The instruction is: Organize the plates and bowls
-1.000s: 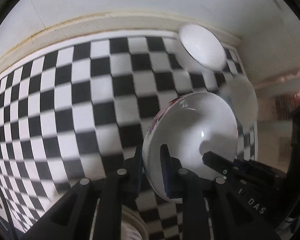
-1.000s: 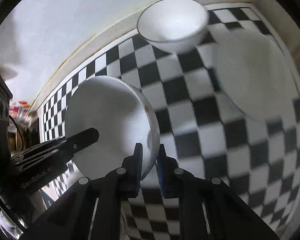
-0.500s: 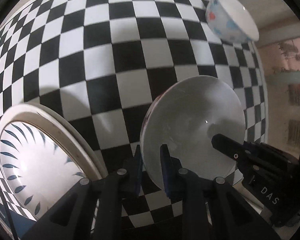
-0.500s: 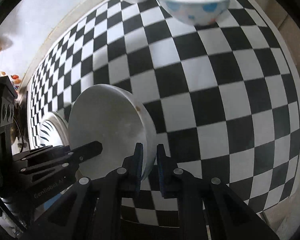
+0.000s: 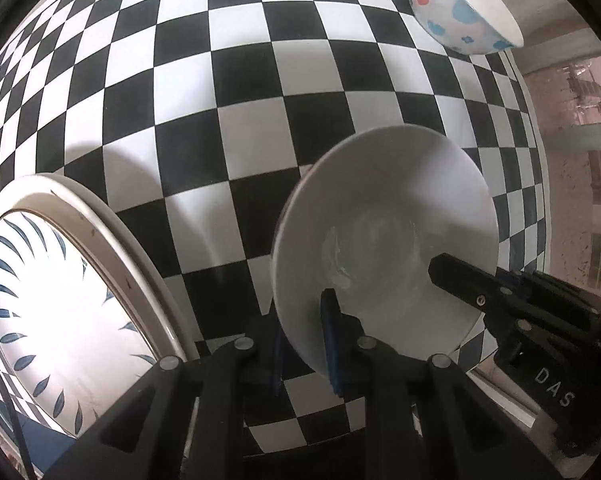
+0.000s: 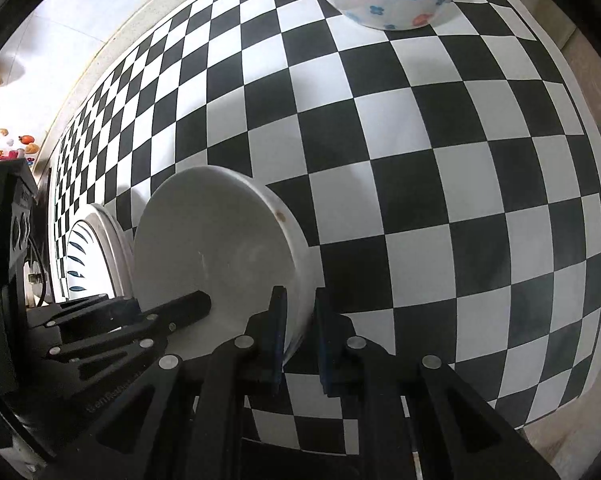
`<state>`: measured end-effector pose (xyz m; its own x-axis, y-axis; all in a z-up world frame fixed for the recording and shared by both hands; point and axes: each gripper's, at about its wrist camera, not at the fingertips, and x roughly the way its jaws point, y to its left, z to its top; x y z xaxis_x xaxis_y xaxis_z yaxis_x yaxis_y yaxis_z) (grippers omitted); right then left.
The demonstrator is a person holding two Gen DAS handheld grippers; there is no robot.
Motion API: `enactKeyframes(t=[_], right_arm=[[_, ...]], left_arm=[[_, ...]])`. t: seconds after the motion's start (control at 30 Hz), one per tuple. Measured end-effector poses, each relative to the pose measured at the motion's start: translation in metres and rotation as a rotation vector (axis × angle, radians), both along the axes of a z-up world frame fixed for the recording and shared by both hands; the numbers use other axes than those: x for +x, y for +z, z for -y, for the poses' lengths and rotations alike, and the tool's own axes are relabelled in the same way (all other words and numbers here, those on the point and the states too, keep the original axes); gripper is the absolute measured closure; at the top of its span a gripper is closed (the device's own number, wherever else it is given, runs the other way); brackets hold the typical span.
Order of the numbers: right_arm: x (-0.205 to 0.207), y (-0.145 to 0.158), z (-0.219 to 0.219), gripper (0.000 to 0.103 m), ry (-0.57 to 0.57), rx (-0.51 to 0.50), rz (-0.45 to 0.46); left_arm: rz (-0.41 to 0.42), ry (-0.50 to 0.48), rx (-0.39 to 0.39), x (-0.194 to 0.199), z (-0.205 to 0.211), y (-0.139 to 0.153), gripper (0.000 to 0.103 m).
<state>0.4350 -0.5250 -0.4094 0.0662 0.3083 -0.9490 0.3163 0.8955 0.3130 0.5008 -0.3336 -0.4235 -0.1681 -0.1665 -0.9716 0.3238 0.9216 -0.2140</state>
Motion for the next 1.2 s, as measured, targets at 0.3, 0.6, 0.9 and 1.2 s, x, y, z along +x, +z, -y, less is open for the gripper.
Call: enactKeyframes(t=[0.3,0.6,0.9,1.2], right_arm=[[-0.007,0.025,0.031,0.085,-0.037,0.056,0.005],[0.025,0.125,0.087,0.027,-0.114,-0.042,0.308],[0.172,0.133,0.122,0.015,-0.037,-0.148,0.296],[0.294,0.052,0.141,0.024,0.004,-0.122,0.123]], left_arm=[[0.033,0.051,-0.009,0.000,-0.024,0.045,0.084],[0.343,0.048,-0.001,0.048,-0.018,0.126,0.071],[0.325,0.130,-0.068,0.203,0.023,0.114,0.071],[0.098,0.153,-0.120,0.295,0.048,0.031,0.071]])
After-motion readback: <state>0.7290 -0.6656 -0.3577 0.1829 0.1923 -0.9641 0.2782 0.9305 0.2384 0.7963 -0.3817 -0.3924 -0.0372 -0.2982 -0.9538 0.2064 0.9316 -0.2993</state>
